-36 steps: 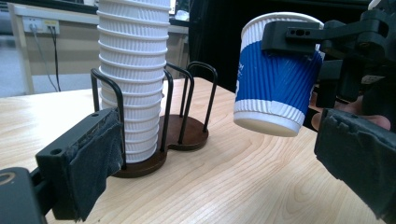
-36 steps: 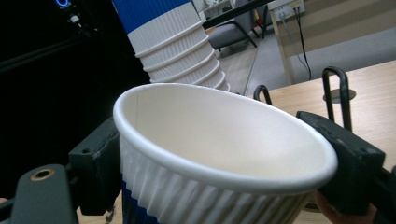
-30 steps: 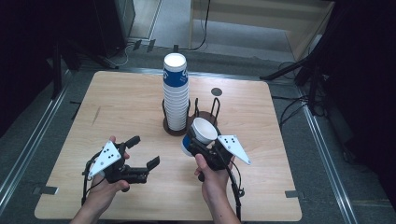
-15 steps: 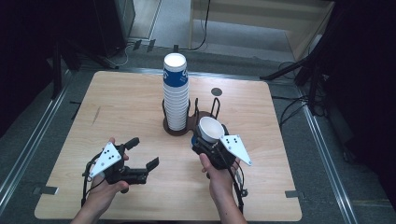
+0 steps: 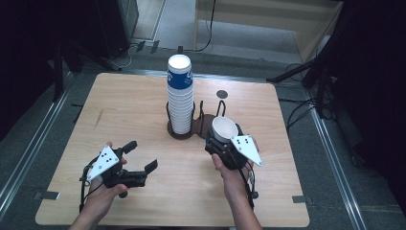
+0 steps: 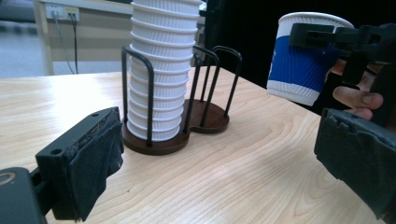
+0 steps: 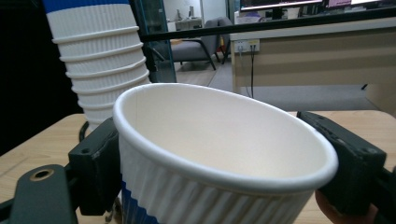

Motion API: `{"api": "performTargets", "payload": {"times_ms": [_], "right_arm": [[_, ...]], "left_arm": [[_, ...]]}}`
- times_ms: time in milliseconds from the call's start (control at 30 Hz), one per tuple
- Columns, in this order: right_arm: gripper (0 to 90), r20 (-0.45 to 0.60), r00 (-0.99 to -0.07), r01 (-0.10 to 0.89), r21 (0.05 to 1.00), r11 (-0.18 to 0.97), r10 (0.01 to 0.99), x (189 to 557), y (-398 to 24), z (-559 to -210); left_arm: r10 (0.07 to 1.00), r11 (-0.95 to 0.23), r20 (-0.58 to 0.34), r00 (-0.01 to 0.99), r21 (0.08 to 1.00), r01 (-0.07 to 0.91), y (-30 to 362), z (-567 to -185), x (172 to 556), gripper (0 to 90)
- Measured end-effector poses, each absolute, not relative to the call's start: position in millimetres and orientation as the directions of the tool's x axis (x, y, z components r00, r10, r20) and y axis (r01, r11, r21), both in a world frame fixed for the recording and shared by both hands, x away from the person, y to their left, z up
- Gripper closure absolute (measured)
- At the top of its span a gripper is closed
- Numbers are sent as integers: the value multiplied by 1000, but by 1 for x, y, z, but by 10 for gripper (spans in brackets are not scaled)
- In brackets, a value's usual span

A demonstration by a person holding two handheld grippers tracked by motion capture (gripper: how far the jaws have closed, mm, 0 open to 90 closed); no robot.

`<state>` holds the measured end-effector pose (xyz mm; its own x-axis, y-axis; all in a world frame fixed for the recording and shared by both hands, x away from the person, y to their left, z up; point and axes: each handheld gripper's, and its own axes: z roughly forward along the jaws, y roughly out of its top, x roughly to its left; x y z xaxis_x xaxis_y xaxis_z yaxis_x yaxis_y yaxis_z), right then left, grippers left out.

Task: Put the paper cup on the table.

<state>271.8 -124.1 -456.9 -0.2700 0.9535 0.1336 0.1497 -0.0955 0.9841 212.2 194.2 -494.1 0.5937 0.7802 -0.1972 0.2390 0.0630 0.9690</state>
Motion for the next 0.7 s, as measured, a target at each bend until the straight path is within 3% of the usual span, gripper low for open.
{"api": "performTargets", "payload": {"times_ms": [700], "right_arm": [[146, 64, -207, 116, 992, -40, 976, 297, -157, -472]], "left_arm": [[837, 78, -204, 508, 963, 258, 224, -506, 221, 20]]}}
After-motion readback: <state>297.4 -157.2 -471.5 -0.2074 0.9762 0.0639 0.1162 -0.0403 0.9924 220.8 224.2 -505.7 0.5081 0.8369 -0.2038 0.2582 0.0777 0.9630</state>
